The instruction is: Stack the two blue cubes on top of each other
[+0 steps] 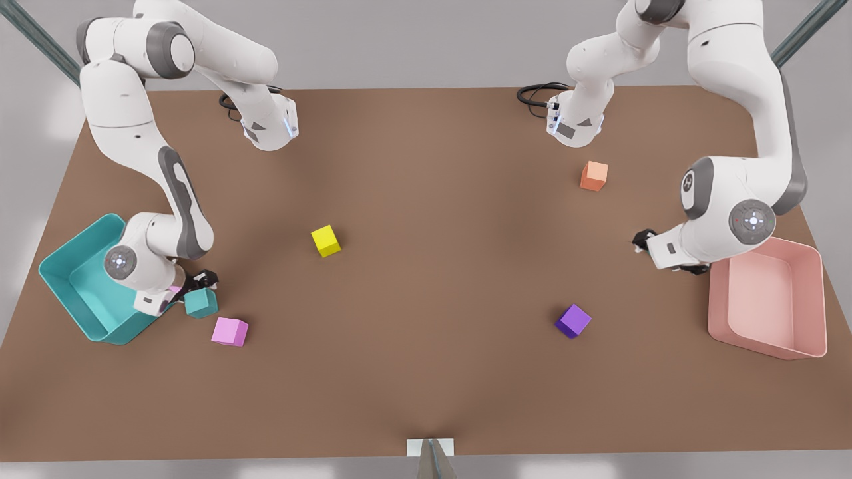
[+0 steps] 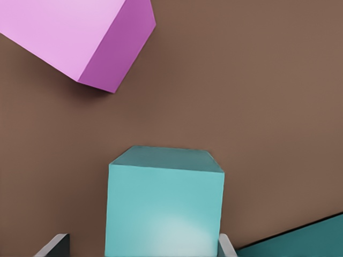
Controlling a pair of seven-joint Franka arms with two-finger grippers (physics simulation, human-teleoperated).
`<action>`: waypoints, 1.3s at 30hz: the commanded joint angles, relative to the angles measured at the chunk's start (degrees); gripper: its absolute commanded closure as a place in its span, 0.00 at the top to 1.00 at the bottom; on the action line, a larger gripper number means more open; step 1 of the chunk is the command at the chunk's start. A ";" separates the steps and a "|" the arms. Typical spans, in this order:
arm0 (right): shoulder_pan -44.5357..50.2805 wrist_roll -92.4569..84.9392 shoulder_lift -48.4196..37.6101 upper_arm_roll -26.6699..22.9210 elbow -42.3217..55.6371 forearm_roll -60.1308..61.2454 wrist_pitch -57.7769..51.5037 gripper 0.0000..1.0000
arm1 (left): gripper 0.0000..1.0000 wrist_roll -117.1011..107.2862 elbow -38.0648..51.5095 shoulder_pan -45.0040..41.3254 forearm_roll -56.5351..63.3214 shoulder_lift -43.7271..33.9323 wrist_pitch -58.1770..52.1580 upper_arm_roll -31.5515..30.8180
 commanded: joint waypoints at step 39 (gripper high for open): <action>18.26 6.30 -8.63 6.33 36.63 6.76 -49.06 0.37 | 1.00 11.59 1.96 -0.58 1.85 -0.92 -4.36 -0.43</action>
